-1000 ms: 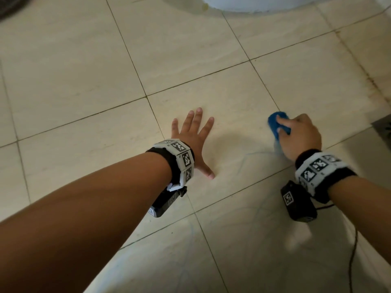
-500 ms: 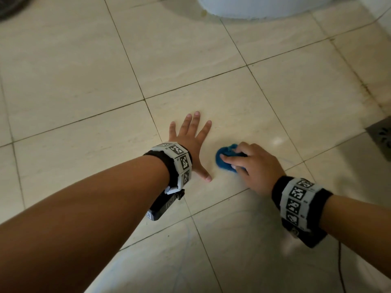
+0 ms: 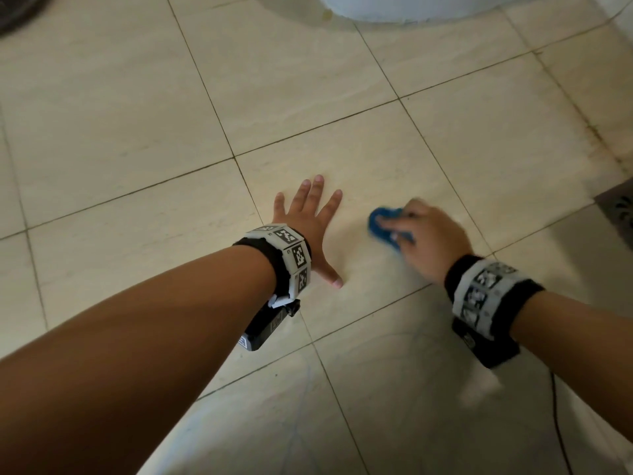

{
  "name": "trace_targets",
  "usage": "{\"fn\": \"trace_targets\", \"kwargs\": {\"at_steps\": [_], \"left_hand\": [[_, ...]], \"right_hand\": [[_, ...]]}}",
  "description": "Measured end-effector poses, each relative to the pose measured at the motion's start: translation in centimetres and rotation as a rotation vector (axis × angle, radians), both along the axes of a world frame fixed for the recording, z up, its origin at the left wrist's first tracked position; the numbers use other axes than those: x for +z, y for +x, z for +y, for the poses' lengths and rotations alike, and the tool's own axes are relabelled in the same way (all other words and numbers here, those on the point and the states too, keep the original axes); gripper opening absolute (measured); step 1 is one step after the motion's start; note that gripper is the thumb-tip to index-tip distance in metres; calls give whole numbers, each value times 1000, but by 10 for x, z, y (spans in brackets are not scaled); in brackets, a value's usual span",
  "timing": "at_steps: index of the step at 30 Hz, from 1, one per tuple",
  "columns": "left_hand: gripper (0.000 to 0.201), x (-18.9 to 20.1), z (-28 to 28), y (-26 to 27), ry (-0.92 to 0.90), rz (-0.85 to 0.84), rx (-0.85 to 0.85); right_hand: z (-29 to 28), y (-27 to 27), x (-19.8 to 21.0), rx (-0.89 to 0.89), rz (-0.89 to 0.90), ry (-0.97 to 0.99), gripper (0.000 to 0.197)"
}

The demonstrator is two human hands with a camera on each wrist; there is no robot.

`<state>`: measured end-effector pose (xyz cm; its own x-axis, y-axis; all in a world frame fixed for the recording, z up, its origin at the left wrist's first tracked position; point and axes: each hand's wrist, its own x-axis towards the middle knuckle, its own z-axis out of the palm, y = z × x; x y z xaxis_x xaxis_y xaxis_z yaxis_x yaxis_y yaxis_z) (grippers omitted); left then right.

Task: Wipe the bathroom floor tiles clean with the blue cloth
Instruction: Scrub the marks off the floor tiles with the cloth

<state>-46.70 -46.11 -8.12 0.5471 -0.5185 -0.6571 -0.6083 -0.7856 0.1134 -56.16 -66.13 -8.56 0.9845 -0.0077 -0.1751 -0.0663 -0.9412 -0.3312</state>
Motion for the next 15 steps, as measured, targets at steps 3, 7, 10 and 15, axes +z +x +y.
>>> {"fn": "trace_targets", "kwargs": {"at_steps": [3, 7, 10, 15], "left_hand": [[149, 0, 1, 0, -3, 3, 2], [149, -3, 0, 1, 1, -20, 0], [149, -1, 0, 0, 2, -5, -2], [149, -1, 1, -1, 3, -4, -4]], "right_hand": [[0, 2, 0, -183, -21, -46, 36], [47, -45, 2, 297, -24, 53, 30], [22, -23, 2, 156, 1, 26, 30], [6, -17, -2, -189, -39, -28, 36]]}}
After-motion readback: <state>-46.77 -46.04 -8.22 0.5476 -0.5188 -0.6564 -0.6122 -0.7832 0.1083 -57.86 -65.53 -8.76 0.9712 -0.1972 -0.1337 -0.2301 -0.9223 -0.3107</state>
